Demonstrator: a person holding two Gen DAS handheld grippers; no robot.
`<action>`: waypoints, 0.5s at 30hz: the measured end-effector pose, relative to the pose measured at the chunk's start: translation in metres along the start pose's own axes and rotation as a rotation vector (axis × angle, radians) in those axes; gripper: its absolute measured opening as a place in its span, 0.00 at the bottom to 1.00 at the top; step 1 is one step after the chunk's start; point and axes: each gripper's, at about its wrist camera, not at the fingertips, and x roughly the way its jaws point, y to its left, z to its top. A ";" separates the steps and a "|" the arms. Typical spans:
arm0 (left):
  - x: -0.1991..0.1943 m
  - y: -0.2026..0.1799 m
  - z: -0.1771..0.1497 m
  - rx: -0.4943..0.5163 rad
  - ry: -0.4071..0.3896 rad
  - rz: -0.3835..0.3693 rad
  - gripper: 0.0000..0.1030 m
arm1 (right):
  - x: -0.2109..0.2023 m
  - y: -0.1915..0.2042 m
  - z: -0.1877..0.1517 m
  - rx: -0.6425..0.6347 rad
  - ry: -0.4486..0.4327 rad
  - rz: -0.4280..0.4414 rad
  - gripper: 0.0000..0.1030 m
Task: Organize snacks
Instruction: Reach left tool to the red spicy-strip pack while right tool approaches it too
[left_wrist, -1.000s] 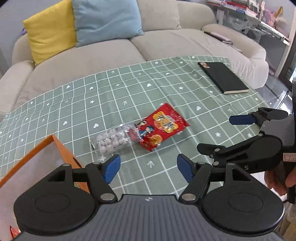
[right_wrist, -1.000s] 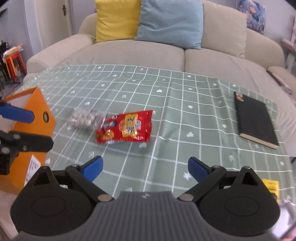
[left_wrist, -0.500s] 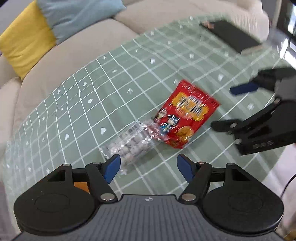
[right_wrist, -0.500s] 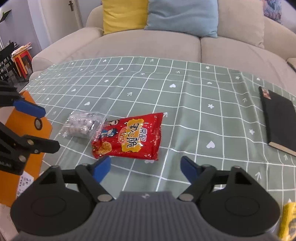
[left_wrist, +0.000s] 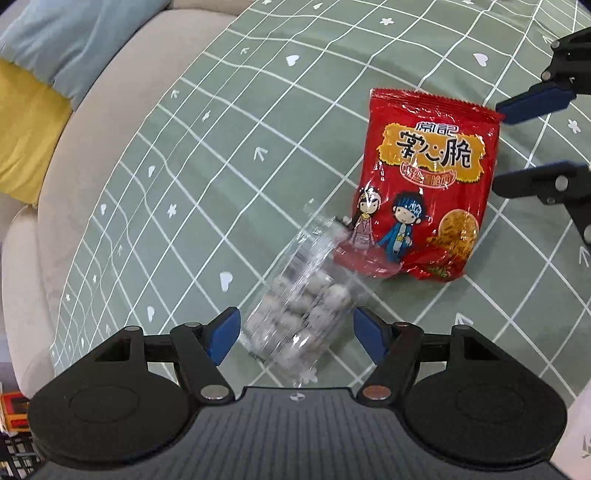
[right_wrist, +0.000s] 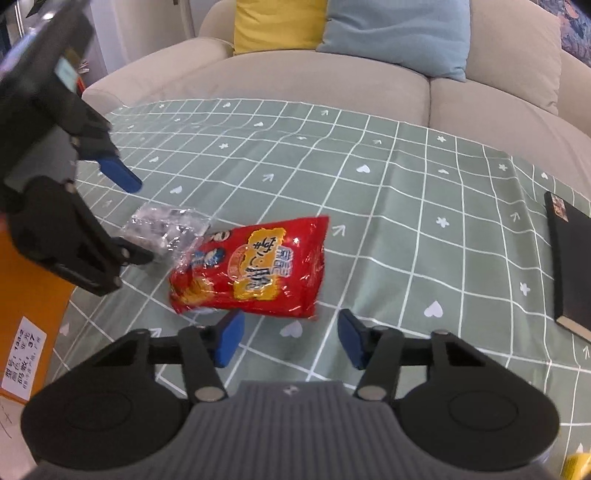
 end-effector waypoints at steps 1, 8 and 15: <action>0.002 -0.001 0.001 0.004 -0.003 0.000 0.80 | 0.000 0.000 0.000 -0.002 -0.001 -0.004 0.35; 0.001 -0.006 0.005 -0.049 -0.010 -0.071 0.49 | -0.003 -0.003 0.004 0.043 0.027 0.000 0.00; -0.011 -0.017 0.000 -0.155 -0.001 -0.184 0.09 | -0.008 -0.008 -0.002 0.182 0.135 0.060 0.00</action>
